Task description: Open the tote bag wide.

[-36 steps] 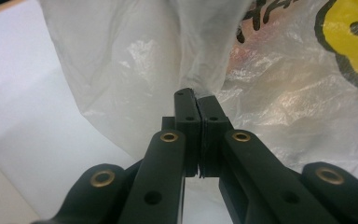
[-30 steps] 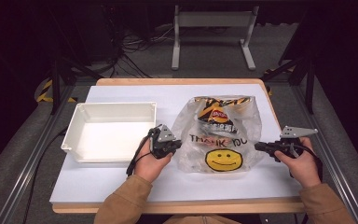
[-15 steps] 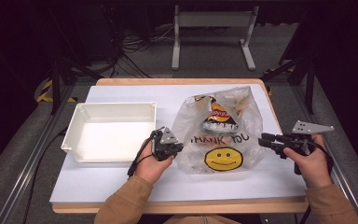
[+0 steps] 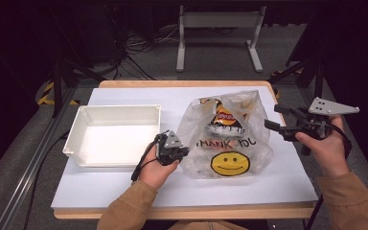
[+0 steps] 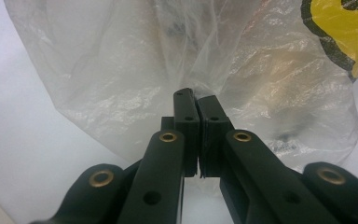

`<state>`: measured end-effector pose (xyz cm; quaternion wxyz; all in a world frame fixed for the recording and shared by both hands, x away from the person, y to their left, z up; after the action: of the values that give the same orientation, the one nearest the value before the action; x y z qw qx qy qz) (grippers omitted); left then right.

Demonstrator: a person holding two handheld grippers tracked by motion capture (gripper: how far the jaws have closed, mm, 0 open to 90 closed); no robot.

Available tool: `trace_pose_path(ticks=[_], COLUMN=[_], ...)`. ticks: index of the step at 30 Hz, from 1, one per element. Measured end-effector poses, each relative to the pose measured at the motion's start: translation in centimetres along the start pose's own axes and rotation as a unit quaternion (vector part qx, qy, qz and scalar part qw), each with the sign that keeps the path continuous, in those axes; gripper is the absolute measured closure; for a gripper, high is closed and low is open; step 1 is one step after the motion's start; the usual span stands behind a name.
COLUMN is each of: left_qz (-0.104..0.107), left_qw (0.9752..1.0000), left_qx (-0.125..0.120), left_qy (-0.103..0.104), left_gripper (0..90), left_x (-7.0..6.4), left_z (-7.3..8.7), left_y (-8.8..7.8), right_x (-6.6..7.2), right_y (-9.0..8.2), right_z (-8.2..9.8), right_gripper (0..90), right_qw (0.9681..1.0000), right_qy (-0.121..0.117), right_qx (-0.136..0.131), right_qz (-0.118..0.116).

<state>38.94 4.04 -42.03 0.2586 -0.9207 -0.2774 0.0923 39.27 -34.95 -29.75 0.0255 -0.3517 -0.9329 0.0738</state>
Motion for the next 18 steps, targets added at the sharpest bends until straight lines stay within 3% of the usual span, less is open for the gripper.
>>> trace_pose_path(ticks=[4, 16, 18], left_qz=[0.002, 0.011, 0.012], left_qw=[1.0000, 0.9999, 0.9999], left_qx=[-0.002, -0.004, -0.005], left_qy=[0.000, 0.004, 0.003], left_gripper=[87.9, 87.7, 87.7], left_x=[-0.1, -0.2, -0.2], left_z=[0.0, -0.1, -0.1], left_y=[-0.1, -0.1, -0.1], right_x=[-0.3, -1.1, -1.2], right_y=[1.8, 4.6, 4.9], right_z=[-0.5, -1.3, -1.4], right_gripper=[21.6, 22.0, 27.4], right_qw=[0.9997, 0.9998, 0.9996], right_qy=[-0.019, -0.006, -0.008], right_qx=[0.011, 0.019, 0.026], right_qz=[0.010, 0.004, 0.001])
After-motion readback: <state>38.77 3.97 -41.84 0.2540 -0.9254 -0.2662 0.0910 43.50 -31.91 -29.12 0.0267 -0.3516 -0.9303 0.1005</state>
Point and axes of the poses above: each handheld gripper's, and its own axes: y roughly forward along the jaws, z roughly out of its underside, x roughly to its left, the point moved 1 cm from there along y, roughly forward along the jaws, and after that the axes turned 7 degrees about -x, right-handed, at the moved point
